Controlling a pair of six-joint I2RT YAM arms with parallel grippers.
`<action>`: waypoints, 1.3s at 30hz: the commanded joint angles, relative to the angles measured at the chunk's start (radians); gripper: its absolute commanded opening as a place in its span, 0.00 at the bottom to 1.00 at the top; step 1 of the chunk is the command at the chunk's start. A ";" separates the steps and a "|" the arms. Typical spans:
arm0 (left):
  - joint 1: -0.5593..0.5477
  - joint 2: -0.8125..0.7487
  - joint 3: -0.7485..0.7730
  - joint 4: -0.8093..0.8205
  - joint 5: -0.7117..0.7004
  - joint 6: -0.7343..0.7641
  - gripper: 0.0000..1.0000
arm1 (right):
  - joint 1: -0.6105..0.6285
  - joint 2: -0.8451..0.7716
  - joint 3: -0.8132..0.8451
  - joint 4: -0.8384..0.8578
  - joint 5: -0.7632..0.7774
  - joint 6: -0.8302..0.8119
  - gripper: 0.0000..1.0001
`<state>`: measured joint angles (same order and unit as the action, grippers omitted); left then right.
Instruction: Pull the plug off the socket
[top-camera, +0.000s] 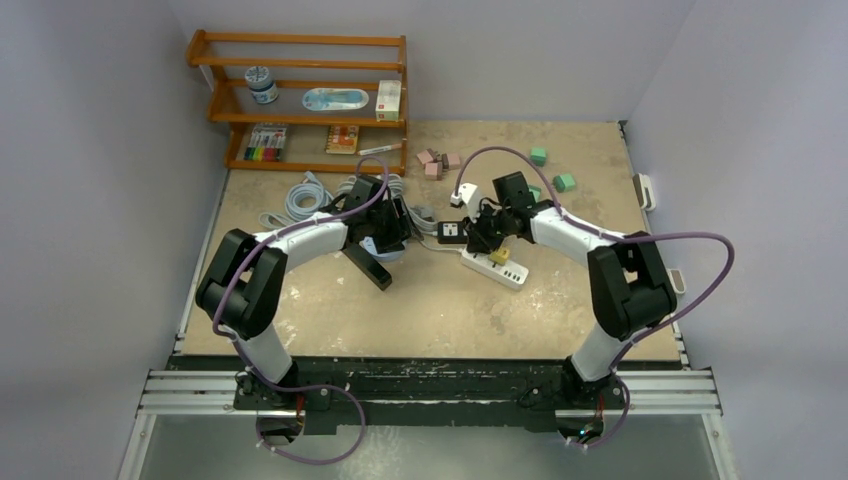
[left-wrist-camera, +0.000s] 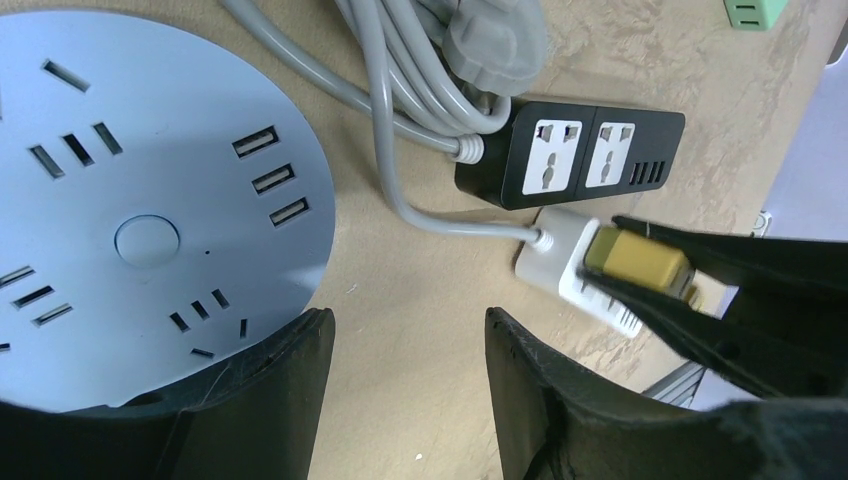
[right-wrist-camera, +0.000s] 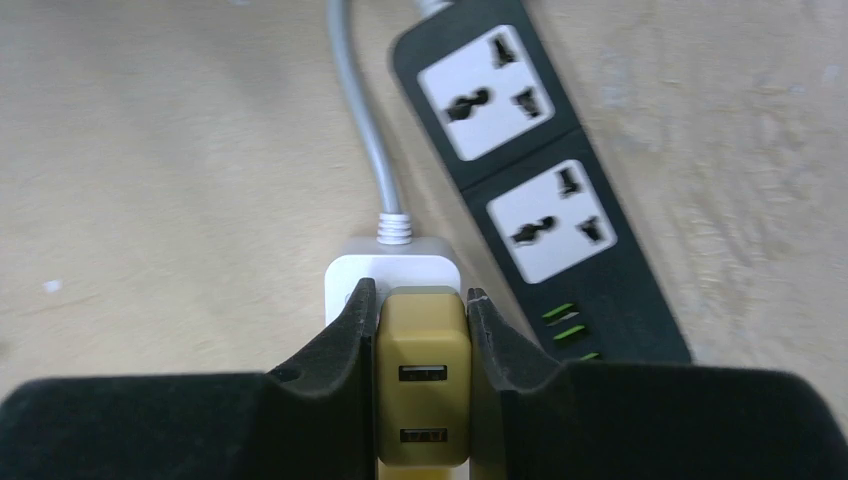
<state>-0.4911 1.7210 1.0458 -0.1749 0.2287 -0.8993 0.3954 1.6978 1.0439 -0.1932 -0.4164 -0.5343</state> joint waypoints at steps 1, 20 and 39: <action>0.010 -0.033 -0.012 0.054 0.014 -0.015 0.56 | 0.008 -0.090 0.051 0.011 -0.105 0.026 0.00; 0.011 -0.090 -0.077 0.180 0.061 -0.097 0.08 | 0.232 -0.133 0.130 0.342 -0.316 0.310 0.00; 0.037 -0.094 -0.098 0.122 0.006 -0.063 0.00 | -0.101 -0.023 0.313 0.499 -0.271 0.678 0.00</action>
<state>-0.4702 1.6718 0.9623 -0.0895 0.2333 -0.9791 0.4236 1.5909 1.2282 0.2836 -0.8349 0.0513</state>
